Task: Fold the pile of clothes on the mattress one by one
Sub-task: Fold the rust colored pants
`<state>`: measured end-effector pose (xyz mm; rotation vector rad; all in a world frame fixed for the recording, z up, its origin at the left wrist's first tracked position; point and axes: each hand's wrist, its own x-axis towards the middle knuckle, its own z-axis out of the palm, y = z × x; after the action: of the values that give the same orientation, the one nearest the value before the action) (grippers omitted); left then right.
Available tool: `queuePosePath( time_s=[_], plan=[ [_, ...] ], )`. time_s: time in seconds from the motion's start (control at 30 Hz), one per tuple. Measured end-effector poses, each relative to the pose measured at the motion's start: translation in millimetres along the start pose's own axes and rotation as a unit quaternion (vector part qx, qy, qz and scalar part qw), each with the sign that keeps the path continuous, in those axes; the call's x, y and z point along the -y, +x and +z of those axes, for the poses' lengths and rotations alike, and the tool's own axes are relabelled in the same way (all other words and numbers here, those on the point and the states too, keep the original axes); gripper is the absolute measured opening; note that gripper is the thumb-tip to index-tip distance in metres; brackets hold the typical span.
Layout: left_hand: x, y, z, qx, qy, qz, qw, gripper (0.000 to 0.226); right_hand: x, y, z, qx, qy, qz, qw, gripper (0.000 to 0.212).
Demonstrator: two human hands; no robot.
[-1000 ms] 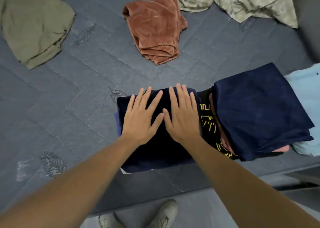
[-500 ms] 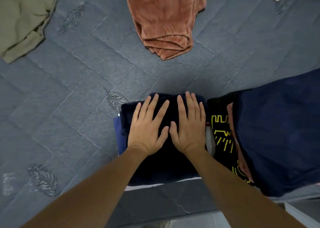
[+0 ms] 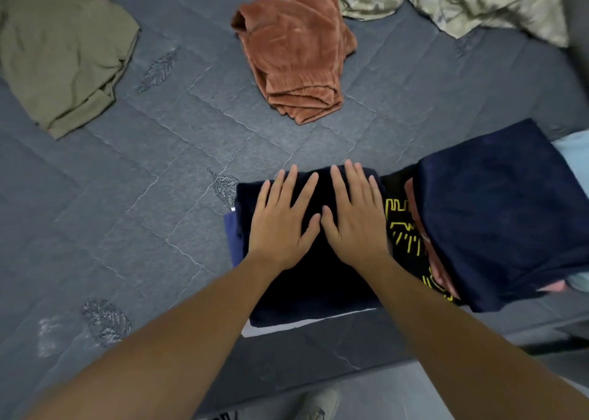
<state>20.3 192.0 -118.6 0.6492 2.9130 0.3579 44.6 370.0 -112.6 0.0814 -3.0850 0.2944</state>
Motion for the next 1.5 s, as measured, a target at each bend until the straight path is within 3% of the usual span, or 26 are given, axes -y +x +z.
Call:
queuePosePath(
  time_s=[0.23,0.5,0.67,0.77,1.03,1.17,1.27,1.33,1.4,1.5],
  plan=[
    [-5.1,-13.4,-55.1,-0.005,0.002,0.031,1.000,0.065,19.9,-1.7,-63.1,0.039,-0.040,-0.002,0.998,0.067],
    [10.2,-14.8,-86.4,-0.011,0.001,0.048,0.999,0.065,51.6,28.1,-83.4,0.052,-0.012,-0.018,0.998,0.065],
    [34.8,7.4,-106.2,-0.040,-0.017,0.031,0.999,0.066,66.7,66.5,-86.9,0.055,0.023,0.006,0.998,0.064],
    [51.9,35.5,-118.7,-0.033,-0.072,-0.025,0.997,0.067,61.6,103.7,-87.4,0.078,0.064,0.039,0.994,0.069],
    [87.9,139.7,-78.9,0.058,-0.281,-0.138,0.948,0.073,3.8,208.4,-28.7,0.157,0.132,0.098,0.974,0.085],
    [95.0,208.8,-37.0,0.014,-0.371,-0.184,0.910,0.080,-34.4,250.4,10.8,0.133,0.216,0.154,0.955,0.095],
    [90.9,247.7,-15.4,-0.045,-0.397,-0.215,0.891,0.080,-52.2,265.5,29.2,0.132,0.279,0.144,0.940,0.102],
    [80.1,257.0,-16.2,-0.094,-0.375,-0.233,0.893,0.070,-59.8,269.0,34.1,0.084,0.318,0.147,0.933,0.086],
    [72.0,253.9,-25.8,-0.125,-0.354,-0.231,0.898,0.059,-61.2,268.7,29.0,0.027,0.327,0.134,0.935,0.057],
    [66.3,241.8,-61.9,-0.160,-0.387,-0.207,0.884,0.039,-53.8,274.1,-8.5,-0.019,0.370,0.119,0.921,0.028]
  ],
)
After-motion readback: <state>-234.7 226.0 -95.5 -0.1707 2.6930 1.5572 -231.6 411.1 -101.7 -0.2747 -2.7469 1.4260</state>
